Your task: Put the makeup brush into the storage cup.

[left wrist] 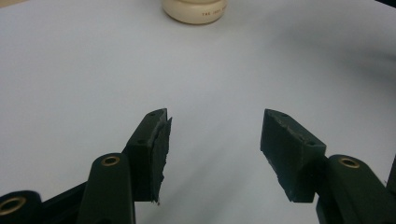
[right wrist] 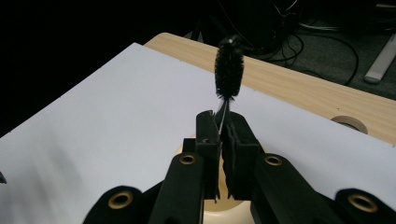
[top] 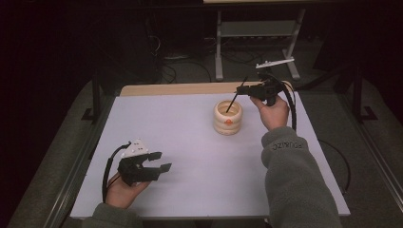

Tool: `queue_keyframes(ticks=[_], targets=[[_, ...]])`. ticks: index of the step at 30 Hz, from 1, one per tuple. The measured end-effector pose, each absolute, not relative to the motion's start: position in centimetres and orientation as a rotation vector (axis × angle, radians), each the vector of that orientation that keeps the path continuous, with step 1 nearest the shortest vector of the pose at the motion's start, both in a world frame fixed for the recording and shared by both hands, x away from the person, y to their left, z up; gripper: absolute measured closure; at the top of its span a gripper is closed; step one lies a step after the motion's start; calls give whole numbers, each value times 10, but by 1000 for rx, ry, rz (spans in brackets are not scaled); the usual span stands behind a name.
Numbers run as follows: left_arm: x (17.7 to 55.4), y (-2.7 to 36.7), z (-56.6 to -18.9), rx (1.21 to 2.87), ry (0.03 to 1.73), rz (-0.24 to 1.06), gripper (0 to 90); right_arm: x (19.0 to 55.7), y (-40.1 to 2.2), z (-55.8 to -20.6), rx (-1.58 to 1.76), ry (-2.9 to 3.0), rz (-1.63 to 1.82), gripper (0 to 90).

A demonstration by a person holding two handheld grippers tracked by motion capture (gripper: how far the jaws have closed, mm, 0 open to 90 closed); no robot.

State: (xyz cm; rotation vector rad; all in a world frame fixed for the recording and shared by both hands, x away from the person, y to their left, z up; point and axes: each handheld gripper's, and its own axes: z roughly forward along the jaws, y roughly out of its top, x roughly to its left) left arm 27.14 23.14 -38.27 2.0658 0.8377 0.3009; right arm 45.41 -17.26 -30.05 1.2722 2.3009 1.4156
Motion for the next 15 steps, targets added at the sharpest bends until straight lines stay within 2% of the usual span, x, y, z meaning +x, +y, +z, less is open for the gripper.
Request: queue_keyframes(ticks=[15], targets=[[272, 232, -383, 2066, 840, 302, 416, 455, -174, -310, 1274, 2304, 1411, 844]])
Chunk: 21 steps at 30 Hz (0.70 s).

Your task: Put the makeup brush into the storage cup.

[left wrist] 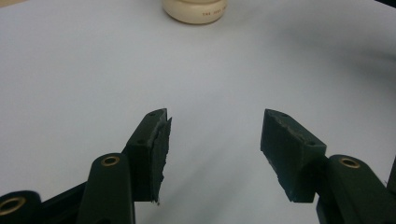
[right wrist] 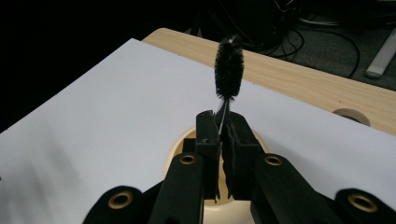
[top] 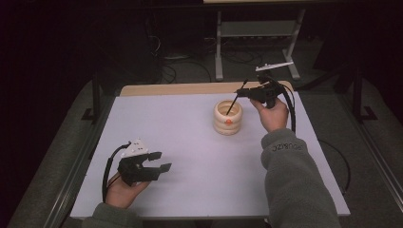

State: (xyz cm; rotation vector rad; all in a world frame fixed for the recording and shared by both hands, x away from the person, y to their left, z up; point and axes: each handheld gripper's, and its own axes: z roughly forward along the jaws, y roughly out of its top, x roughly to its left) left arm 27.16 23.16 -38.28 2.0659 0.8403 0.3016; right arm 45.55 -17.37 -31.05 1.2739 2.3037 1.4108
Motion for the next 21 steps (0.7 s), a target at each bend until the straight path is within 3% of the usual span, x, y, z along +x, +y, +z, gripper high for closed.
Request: queue_keyframes(ticks=[21], targets=[[272, 232, -383, 2067, 843, 299, 415, 456, -168, -323, 1293, 2330, 1388, 844]])
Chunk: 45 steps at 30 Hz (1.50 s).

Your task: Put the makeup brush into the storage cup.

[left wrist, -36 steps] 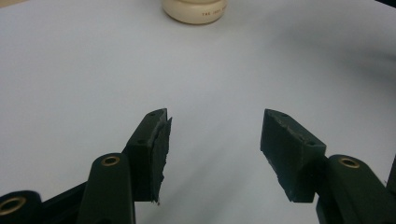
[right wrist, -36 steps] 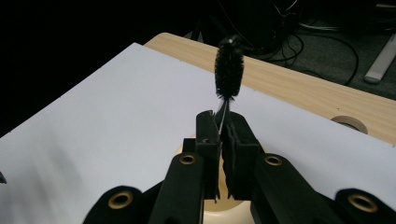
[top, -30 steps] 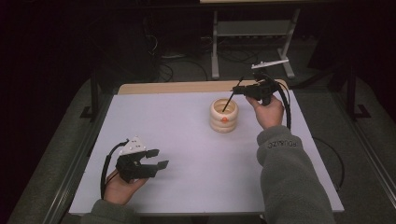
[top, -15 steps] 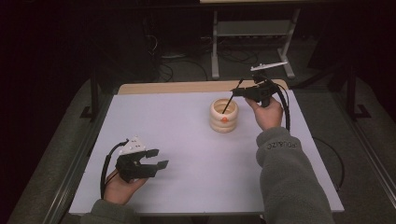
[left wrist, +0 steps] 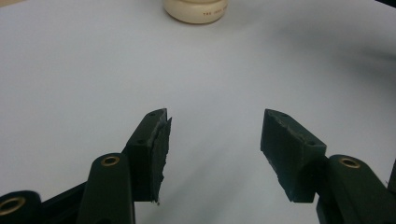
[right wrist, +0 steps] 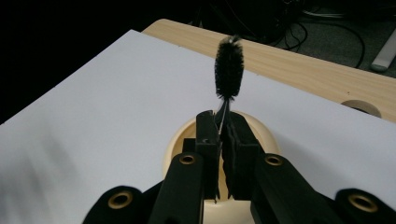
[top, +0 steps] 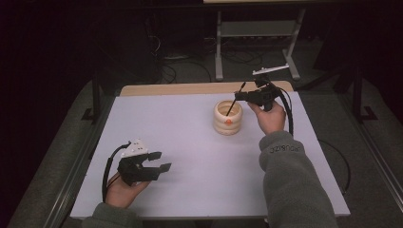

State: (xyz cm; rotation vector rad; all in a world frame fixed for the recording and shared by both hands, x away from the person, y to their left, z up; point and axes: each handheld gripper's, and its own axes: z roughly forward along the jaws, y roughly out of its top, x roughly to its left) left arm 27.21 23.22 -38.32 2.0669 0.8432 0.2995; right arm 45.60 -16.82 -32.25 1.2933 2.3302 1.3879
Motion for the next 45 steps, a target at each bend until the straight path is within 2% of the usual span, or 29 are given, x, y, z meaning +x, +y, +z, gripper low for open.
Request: queue_keyframes(ticks=[25, 29, 35, 39, 45], targets=[[273, 232, -385, 2063, 847, 296, 415, 454, -163, -346, 1309, 2373, 1345, 836], [273, 232, -385, 2063, 848, 297, 416, 452, -167, -350, 1341, 2356, 1318, 759], [273, 232, -385, 2061, 856, 294, 415, 444, -180, -357, 1385, 2313, 1309, 566], [274, 232, -385, 2064, 858, 294, 412, 438, -188, -360, 1364, 2298, 1341, 486], [274, 233, -385, 2064, 859, 299, 406, 430, -193, -361, 1343, 2307, 1348, 448]])
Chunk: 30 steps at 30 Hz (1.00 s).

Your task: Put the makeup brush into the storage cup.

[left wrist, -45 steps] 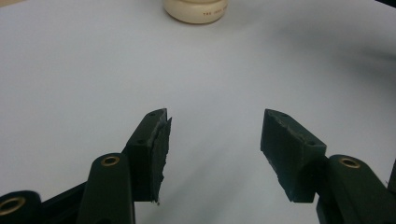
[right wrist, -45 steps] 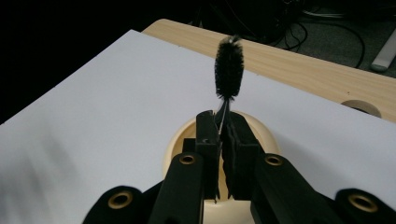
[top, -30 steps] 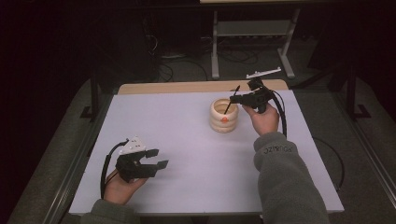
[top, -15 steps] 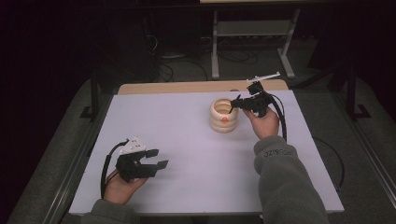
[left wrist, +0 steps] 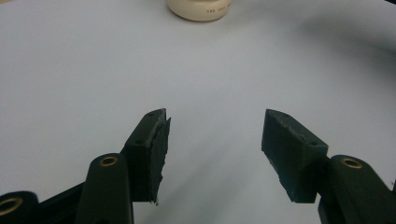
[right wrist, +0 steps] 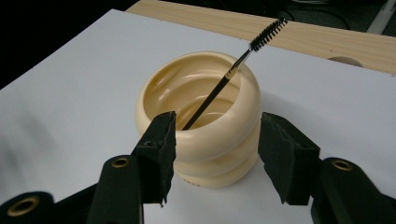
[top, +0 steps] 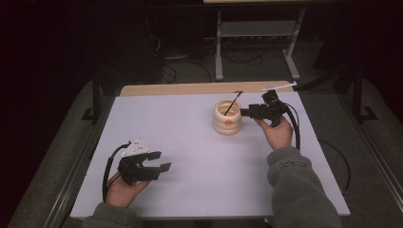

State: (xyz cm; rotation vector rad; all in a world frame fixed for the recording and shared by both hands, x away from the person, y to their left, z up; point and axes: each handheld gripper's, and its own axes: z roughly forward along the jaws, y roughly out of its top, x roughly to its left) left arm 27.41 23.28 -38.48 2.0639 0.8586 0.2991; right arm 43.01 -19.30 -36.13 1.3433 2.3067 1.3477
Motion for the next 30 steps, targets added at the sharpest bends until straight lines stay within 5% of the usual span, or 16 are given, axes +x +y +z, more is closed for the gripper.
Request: queue_keyframes(ticks=[30], targets=[[276, 241, -384, 2050, 842, 329, 300, 382, -201, -374, 1179, 2345, 1394, 313]])
